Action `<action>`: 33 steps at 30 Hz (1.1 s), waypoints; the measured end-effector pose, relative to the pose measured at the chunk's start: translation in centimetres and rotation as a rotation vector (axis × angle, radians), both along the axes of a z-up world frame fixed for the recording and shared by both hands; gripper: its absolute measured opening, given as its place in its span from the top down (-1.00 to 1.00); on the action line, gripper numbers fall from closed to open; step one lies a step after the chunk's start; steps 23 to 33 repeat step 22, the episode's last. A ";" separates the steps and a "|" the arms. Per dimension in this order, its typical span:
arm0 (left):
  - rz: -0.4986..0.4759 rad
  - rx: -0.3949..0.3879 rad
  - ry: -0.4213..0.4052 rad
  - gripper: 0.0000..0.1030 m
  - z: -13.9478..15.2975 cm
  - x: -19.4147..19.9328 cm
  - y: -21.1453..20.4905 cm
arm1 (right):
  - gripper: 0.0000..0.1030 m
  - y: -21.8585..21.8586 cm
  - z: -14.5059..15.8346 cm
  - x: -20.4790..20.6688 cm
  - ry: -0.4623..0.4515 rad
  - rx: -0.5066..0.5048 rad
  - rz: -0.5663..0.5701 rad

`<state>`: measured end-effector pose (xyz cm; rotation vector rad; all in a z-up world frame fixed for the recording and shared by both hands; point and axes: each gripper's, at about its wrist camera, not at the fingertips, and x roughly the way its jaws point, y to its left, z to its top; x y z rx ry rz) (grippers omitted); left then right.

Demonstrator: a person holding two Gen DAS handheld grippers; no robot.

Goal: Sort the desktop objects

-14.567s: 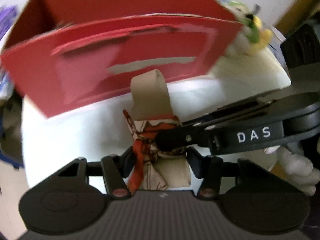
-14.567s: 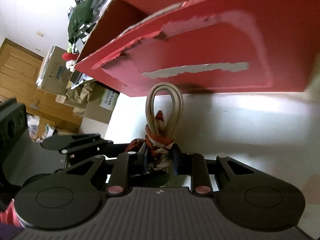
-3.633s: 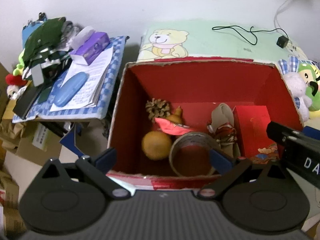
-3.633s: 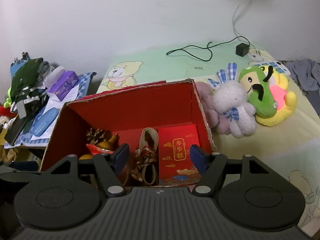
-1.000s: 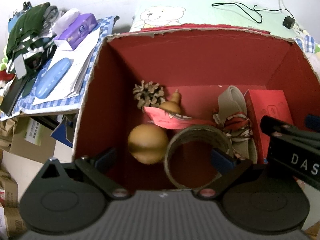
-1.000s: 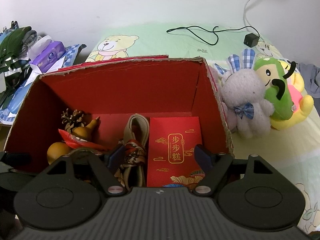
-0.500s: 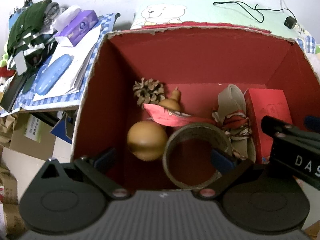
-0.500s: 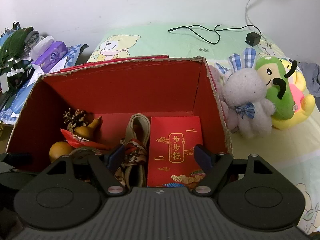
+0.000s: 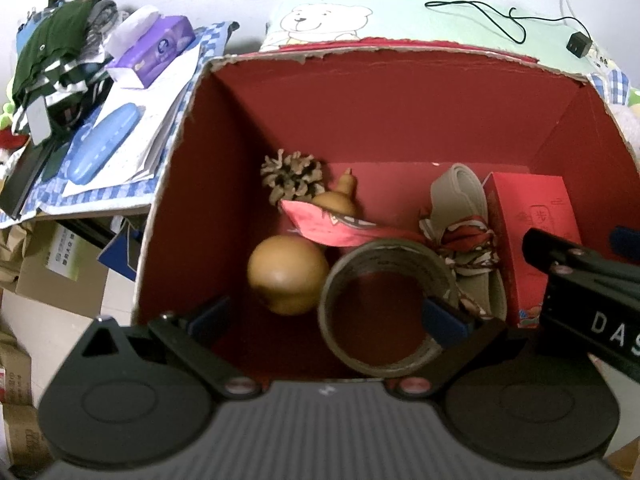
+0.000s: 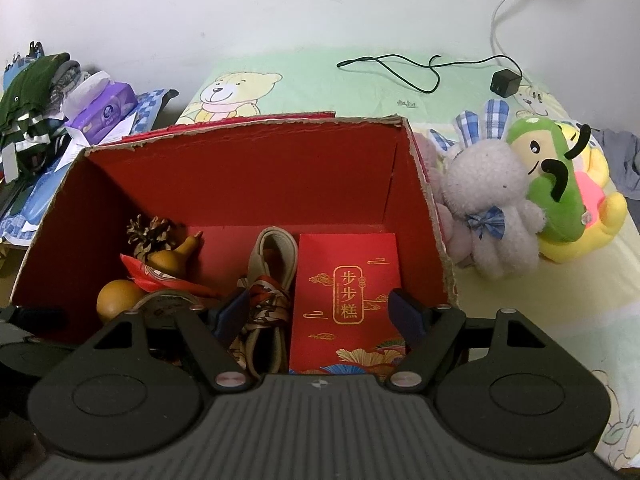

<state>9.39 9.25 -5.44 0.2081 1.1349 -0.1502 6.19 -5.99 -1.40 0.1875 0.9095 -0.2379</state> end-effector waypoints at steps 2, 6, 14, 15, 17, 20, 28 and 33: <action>0.000 0.000 0.001 -0.97 0.0 0.0 0.0 | -0.52 0.0 0.0 -0.1 -0.002 -0.001 0.001; 0.001 0.000 0.001 -0.97 0.0 0.0 0.0 | -0.52 -0.1 0.0 -0.1 -0.006 -0.001 0.001; -0.003 -0.001 0.001 -0.96 0.1 0.0 0.0 | -0.52 -0.1 0.0 -0.1 -0.006 -0.001 0.001; -0.005 -0.002 0.002 -0.96 0.1 0.1 0.0 | -0.52 -0.1 0.0 -0.1 -0.006 -0.001 0.000; -0.009 -0.004 0.003 -0.94 0.2 0.1 0.0 | -0.52 -0.1 0.0 -0.1 -0.004 0.000 0.000; -0.014 0.000 -0.010 -0.91 0.3 0.1 -0.1 | -0.53 -0.2 0.1 0.0 -0.001 0.004 -0.002; -0.016 0.002 -0.017 -0.91 0.4 0.1 -0.1 | -0.53 -0.2 0.1 0.0 0.000 0.005 -0.003; -0.016 0.002 -0.017 -0.91 0.4 0.1 -0.1 | -0.53 -0.2 0.1 0.0 0.000 0.005 -0.003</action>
